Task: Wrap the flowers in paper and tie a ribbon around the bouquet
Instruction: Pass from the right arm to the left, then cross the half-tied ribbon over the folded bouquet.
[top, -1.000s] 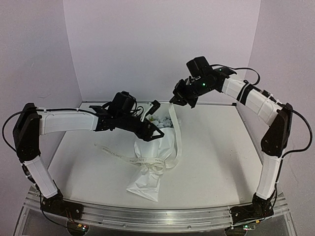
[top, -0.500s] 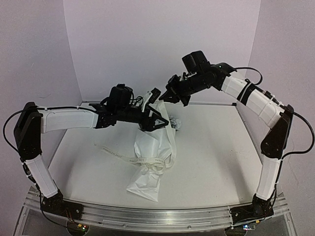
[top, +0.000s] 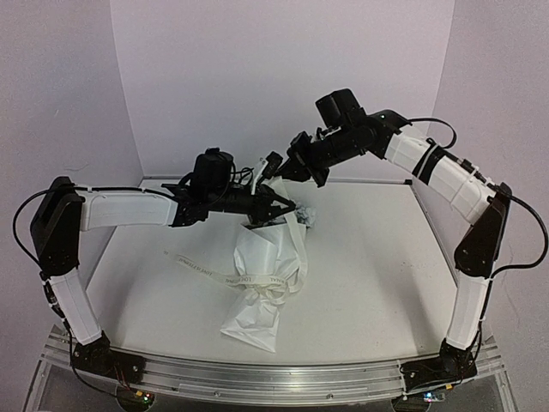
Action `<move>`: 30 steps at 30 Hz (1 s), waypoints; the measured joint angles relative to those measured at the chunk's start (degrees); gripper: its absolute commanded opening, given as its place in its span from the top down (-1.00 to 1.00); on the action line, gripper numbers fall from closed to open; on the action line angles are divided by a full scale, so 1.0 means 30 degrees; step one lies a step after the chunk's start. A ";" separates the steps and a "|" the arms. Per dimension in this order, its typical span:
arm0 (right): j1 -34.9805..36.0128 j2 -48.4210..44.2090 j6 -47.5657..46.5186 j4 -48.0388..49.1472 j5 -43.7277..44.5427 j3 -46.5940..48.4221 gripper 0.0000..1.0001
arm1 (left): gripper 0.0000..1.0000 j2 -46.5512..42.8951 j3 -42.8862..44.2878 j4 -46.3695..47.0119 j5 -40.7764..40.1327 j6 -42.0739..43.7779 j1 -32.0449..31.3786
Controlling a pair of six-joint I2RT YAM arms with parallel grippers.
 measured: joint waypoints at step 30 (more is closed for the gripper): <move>0.4135 -0.4334 -1.0728 0.3279 0.4498 -1.4928 -0.05 | 1.00 -0.4242 -0.5252 0.1927 -0.2971 -0.4322 0.0787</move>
